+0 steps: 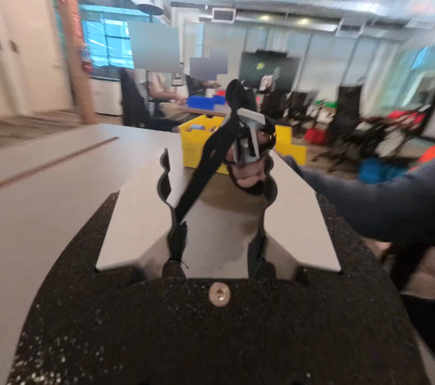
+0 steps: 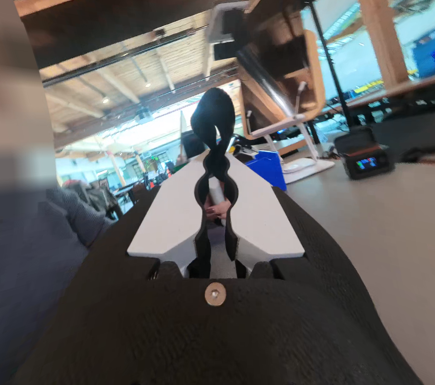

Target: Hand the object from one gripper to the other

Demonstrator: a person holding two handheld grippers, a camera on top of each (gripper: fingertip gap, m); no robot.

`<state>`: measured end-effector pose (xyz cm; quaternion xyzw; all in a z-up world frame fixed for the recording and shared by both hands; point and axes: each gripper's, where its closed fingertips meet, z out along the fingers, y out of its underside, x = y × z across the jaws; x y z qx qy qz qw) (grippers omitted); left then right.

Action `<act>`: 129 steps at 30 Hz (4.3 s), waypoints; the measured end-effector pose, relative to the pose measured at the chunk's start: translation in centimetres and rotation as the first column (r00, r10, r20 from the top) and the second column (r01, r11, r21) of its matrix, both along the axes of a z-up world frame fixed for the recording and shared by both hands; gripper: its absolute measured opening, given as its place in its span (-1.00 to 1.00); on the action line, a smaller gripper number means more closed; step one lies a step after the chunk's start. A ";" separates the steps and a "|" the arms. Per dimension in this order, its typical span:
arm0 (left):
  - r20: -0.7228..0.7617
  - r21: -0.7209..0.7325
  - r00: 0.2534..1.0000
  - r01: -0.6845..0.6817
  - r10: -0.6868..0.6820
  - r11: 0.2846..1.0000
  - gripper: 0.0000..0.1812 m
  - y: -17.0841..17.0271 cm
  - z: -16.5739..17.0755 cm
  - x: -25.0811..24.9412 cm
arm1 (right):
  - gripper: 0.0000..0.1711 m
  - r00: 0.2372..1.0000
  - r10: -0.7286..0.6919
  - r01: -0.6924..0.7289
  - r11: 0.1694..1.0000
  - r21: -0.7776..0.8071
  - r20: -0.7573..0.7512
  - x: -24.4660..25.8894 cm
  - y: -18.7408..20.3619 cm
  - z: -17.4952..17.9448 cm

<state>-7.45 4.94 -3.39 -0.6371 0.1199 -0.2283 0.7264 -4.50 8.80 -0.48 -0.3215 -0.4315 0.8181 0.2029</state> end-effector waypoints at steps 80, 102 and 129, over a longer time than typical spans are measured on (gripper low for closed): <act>0.212 0.216 0.976 -0.004 -0.043 0.976 -1.00 -2.2 3.0 -3.9 | -0.25 0.989 -0.134 0.117 0.965 0.235 0.056 -2.4 -2.6 -1.8; 0.080 0.110 0.989 0.112 -0.121 0.988 -1.00 -1.2 1.3 -0.2 | -0.98 0.972 0.031 -0.112 0.931 0.347 0.232 -3.2 -7.4 -5.4; 0.159 -0.057 0.969 -0.180 0.186 0.982 -0.36 1.5 -1.9 -5.5 | -0.99 0.088 -0.973 0.622 0.221 0.751 0.214 15.7 18.2 1.3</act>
